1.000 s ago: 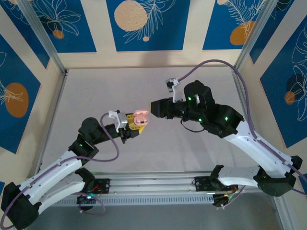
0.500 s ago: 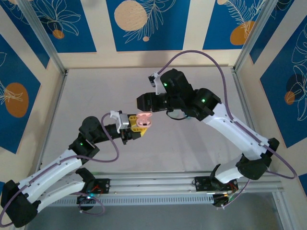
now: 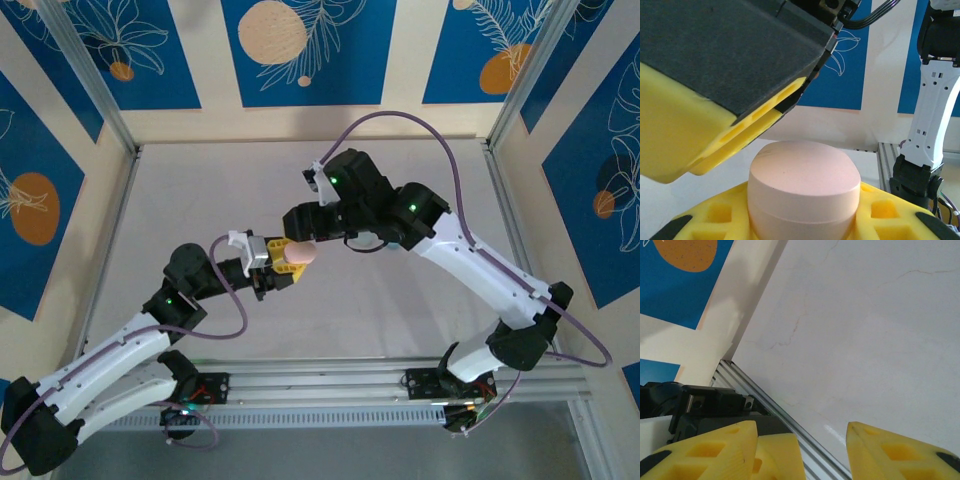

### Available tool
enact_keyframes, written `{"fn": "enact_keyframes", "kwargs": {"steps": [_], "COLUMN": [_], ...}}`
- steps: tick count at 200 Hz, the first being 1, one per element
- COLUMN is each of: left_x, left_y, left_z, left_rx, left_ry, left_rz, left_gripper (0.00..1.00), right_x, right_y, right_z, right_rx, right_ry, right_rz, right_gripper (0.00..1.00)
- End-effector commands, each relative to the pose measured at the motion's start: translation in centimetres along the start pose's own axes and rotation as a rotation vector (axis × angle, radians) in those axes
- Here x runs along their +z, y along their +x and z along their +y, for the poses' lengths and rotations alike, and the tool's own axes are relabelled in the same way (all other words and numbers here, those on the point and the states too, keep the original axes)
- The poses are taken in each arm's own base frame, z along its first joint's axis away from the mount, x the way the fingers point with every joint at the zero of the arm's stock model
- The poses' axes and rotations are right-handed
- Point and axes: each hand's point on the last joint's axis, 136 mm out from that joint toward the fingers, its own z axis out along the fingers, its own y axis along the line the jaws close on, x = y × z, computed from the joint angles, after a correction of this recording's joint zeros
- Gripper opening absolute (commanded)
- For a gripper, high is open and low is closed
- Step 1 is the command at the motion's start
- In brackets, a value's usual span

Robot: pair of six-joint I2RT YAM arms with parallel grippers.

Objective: Insert the wireless bluetooth earbuds into the charging case

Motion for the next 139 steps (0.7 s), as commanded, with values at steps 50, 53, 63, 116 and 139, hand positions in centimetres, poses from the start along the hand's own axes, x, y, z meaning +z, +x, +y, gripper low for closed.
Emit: {"fn": "enact_keyframes", "kwargs": {"steps": [50, 53, 63, 116, 139], "left_x": [-0.5, -0.5, -0.6, -0.5, -0.3], "left_y": [-3.2, -3.2, -3.5, -4.9, -5.4], "left_z": [-0.3, -0.3, -0.3, -0.4, -0.5], "left_rx": [0.059, 0.06, 0.063, 0.059, 0.059], "left_ry": [-0.013, -0.014, -0.018, -0.006, 0.007], "left_rz": [-0.098, -0.1, -0.108, -0.152, -0.161], "left_gripper": [0.25, 0.25, 0.25, 0.26, 0.26], "right_x": [-3.4, -3.6, -4.2, -5.5, -4.5], "right_y": [0.1, 0.1, 0.4, 2.9, 3.2], "right_z": [0.8, 0.9, 1.2, 3.8, 4.2], "right_rx": [0.033, 0.038, 0.058, 0.057, 0.07], "right_ry": [-0.164, -0.187, -0.267, -0.535, -0.561], "right_rz": [-0.116, -0.119, -0.125, -0.001, 0.053], "right_gripper": [0.57, 0.58, 0.63, 0.74, 0.7]}}
